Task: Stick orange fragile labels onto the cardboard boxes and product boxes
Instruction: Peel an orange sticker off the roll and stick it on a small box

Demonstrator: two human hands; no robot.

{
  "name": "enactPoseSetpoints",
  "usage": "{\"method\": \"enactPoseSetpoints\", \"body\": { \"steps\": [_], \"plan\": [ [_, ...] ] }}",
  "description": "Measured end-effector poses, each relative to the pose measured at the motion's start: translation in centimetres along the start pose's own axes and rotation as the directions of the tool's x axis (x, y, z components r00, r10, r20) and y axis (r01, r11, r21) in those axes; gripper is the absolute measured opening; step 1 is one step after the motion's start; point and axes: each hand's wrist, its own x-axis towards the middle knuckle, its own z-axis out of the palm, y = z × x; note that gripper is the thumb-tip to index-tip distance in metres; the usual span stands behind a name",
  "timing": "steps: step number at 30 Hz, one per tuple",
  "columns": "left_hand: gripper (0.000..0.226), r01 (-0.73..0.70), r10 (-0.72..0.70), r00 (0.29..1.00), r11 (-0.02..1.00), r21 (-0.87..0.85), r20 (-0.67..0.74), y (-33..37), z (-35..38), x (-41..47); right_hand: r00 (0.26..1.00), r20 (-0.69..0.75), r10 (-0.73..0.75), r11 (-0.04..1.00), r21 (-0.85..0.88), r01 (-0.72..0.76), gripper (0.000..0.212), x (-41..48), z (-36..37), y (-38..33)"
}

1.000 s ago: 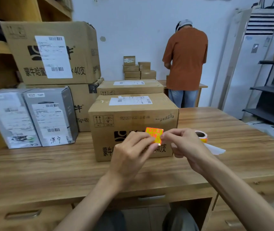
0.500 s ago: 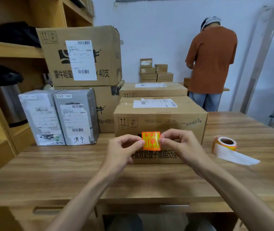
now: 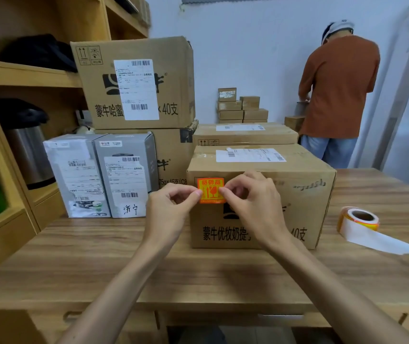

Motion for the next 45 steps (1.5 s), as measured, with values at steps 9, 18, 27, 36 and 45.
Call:
{"method": "enactPoseSetpoints", "body": {
  "steps": [9, 18, 27, 36, 45],
  "plan": [
    [0.011, -0.011, 0.016, 0.998, 0.997, 0.079, -0.061, -0.9, 0.2, 1.3, 0.991, -0.129, -0.042, 0.985, -0.170, 0.020, 0.014, 0.6, 2.5, 0.1],
    [0.010, -0.066, 0.091, 0.989, 0.978, 0.199, -0.120, -1.8, 0.8, 1.8, 0.979, -0.188, -0.084, 0.968, -0.249, 0.035, 0.015, 0.7, 3.3, 0.7],
    [0.027, -0.132, 0.164, 0.975, 0.971, 0.199, -0.152, -1.9, 1.0, 2.0, 0.969, -0.204, -0.137, 0.950, -0.305, 0.070, 0.016, 0.7, 3.9, 1.1],
    [0.042, -0.232, 0.239, 0.971, 0.936, 0.265, 0.007, -1.8, 0.3, 3.3, 0.955, -0.207, -0.213, 0.901, -0.420, 0.110, 0.036, 1.3, 3.0, 0.6],
    [0.033, -0.279, 0.284, 0.959, 0.939, 0.200, 0.004, -1.9, 0.1, 3.8, 0.937, -0.130, -0.325, 0.829, -0.516, 0.216, 0.037, 3.0, 1.4, 2.6]
  ]
}}
